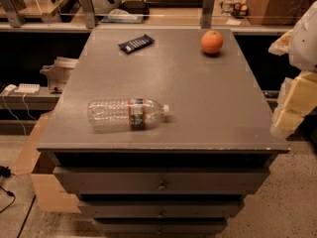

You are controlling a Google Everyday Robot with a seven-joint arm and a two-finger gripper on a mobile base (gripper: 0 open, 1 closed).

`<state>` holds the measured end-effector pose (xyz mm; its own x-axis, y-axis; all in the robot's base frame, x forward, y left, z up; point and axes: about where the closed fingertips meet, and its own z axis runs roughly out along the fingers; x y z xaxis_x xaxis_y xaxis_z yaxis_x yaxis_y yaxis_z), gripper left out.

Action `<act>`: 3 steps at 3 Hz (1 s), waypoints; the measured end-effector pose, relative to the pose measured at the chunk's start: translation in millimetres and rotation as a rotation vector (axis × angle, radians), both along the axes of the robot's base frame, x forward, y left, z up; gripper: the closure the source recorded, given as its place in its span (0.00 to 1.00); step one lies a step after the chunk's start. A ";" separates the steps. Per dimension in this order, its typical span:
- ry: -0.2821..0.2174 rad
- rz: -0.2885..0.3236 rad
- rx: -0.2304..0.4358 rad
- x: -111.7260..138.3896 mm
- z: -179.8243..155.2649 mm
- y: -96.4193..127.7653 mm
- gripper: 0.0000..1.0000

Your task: Move orange near water bottle

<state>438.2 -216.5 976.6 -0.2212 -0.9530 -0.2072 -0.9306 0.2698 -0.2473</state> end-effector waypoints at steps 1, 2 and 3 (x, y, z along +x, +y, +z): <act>0.000 0.000 0.000 0.0 0.0 0.0 0.00; -0.044 -0.050 0.079 22.9 -4.1 -4.7 0.00; -0.122 -0.135 0.293 96.9 -11.1 -10.1 0.00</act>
Offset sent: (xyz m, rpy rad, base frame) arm 0.1175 -0.0331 -0.0167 0.4000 -0.2035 -0.2524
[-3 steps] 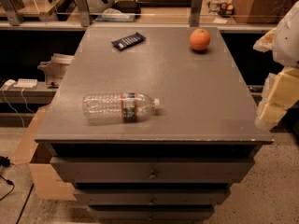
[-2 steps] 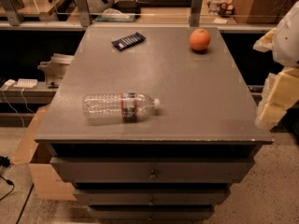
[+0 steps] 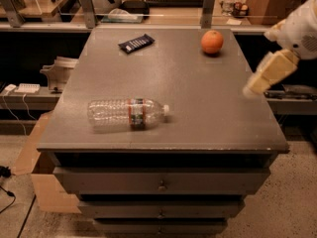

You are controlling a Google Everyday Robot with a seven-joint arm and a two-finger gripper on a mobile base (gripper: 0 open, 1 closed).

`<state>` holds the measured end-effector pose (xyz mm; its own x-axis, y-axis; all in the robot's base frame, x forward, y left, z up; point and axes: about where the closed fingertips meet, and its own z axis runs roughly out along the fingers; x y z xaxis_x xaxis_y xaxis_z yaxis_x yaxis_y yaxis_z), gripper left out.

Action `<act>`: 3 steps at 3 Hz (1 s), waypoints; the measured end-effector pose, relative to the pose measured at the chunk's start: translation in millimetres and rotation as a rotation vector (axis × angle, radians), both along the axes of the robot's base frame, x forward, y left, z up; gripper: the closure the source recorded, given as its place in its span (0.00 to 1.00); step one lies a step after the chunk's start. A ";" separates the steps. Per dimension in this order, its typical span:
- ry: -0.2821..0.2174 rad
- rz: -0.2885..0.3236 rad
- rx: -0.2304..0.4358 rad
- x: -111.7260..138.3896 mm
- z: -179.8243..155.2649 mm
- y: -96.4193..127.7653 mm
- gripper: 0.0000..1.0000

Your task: Move orange near water bottle

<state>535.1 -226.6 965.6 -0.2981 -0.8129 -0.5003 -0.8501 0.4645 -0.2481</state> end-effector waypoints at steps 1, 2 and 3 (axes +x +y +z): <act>-0.063 -0.082 0.170 90.4 -1.9 -0.4 0.00; -0.107 -0.098 0.203 115.1 10.2 -6.8 0.00; -0.106 -0.114 0.215 114.8 8.0 -4.8 0.00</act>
Offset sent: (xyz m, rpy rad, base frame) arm 0.0843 -0.0006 -0.0024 0.1593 -0.0579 -0.0770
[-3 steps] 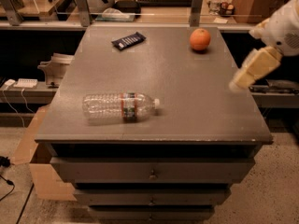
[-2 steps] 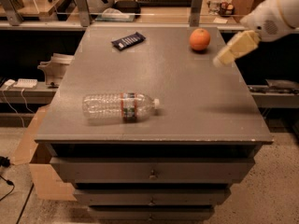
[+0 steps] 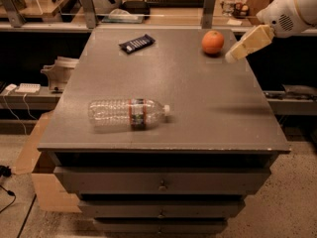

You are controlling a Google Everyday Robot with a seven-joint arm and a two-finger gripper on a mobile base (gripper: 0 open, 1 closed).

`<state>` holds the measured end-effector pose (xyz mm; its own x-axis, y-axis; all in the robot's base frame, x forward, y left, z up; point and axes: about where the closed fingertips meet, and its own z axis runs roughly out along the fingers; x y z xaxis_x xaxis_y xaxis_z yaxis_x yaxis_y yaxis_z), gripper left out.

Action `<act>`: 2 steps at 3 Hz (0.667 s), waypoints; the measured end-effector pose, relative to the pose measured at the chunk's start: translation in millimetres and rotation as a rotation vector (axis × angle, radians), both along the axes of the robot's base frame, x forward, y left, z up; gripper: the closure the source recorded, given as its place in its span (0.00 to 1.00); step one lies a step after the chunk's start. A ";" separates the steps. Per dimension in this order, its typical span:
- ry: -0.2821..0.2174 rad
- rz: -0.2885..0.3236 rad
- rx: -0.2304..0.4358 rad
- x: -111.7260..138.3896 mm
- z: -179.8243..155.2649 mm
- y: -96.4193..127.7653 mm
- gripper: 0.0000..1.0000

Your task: Move orange near water bottle

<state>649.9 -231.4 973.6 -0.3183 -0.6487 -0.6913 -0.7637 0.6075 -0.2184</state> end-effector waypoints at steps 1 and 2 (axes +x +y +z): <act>0.003 -0.081 0.030 29.5 -25.7 0.8 0.00; -0.054 -0.207 0.048 82.2 -41.5 -4.8 0.00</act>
Offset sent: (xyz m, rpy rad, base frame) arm 0.1462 -0.0175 -0.0563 0.0600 -0.1352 -0.3720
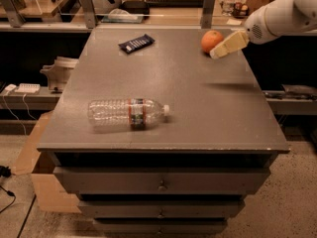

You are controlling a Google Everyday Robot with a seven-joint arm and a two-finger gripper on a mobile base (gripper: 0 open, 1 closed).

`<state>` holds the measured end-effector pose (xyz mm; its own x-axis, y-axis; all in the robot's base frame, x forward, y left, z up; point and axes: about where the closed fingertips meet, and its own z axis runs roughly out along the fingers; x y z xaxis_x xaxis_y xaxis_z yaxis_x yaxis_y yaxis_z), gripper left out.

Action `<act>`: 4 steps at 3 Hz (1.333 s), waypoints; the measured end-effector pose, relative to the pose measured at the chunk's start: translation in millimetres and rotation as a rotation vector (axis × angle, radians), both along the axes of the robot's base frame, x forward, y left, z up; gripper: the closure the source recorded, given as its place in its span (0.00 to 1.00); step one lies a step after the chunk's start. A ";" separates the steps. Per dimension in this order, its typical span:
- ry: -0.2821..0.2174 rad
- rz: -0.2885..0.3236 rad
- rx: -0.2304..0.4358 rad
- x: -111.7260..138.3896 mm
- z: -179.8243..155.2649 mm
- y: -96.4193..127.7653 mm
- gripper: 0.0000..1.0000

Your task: Move orange near water bottle

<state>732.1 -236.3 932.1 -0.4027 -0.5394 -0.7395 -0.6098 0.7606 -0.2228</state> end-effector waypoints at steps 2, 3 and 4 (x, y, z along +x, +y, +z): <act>-0.072 -0.071 0.055 67.0 -9.1 14.4 0.00; -0.060 -0.055 0.084 83.9 -19.1 30.4 0.00; -0.023 -0.036 0.091 93.7 -34.0 44.0 0.00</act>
Offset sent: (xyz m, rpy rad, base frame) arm 0.0989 0.0255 -0.0081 0.1148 -0.1033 -0.0824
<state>825.8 -192.3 898.1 -0.4030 -0.4555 -0.7938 -0.5773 0.7995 -0.1657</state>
